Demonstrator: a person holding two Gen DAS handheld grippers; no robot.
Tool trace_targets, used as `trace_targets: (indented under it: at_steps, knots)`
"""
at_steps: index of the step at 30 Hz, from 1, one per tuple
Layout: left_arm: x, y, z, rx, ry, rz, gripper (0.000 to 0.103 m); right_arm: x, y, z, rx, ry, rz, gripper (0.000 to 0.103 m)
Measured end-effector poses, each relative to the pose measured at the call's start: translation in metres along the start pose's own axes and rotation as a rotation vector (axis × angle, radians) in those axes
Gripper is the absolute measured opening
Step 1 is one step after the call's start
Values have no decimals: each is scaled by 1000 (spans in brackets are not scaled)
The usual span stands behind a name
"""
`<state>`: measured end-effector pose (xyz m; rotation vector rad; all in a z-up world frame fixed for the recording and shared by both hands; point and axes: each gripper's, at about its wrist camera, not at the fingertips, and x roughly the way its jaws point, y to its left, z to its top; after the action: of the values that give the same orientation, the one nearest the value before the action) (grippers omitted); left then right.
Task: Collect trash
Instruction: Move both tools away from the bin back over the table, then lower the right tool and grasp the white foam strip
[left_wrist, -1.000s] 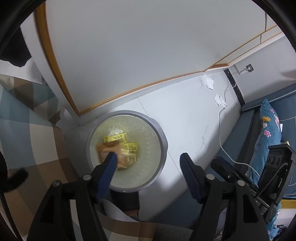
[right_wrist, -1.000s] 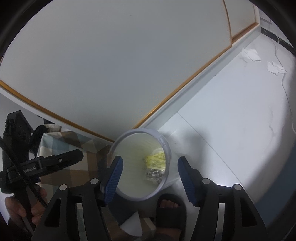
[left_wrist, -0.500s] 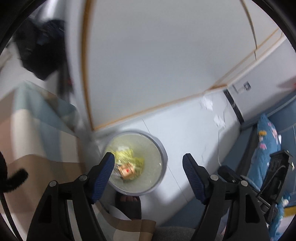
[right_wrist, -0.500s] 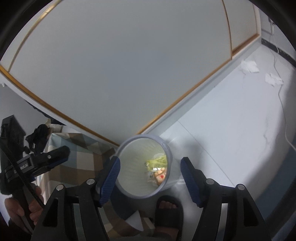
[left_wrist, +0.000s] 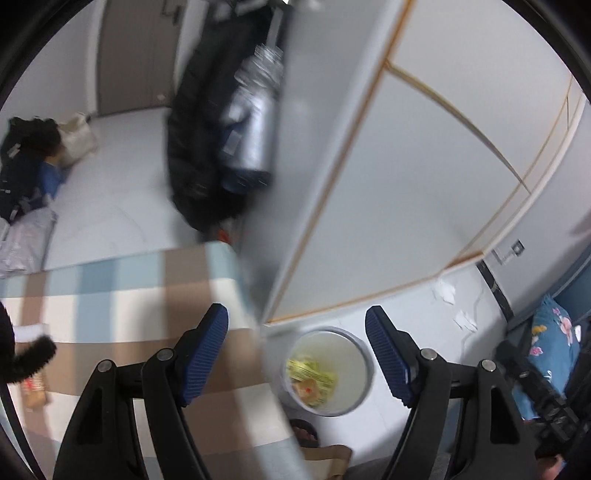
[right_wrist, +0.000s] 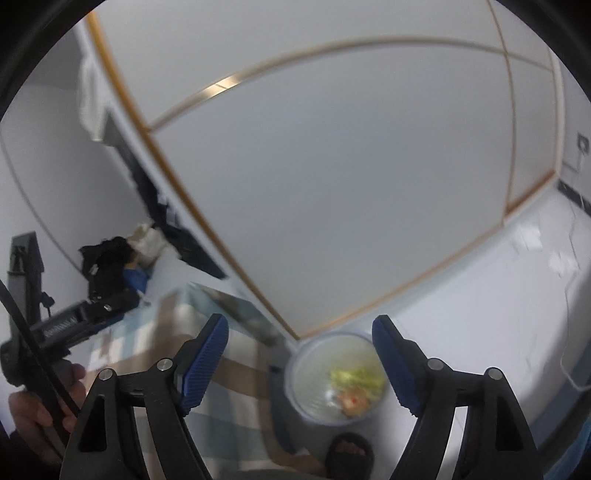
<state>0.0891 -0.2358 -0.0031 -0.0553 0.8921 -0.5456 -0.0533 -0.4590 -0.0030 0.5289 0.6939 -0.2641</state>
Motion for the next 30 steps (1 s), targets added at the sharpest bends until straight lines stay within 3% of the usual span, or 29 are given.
trace_targets:
  at_steps: [11,23,27,30]
  knots:
    - [-81,93,-9,-107,-177,146,81,-23,121,-11,-131,-44,161,86]
    - [-125,216,-46,-241,-197,344,81,5,251,-50,-313,10,286,88]
    - [-125,267,-60,-391,-196,348,81,37,299,-65,-395,69,336,88]
    - [-124,283,-67,-387,-197,404,81,62,330,-74,-449,103,342,88]
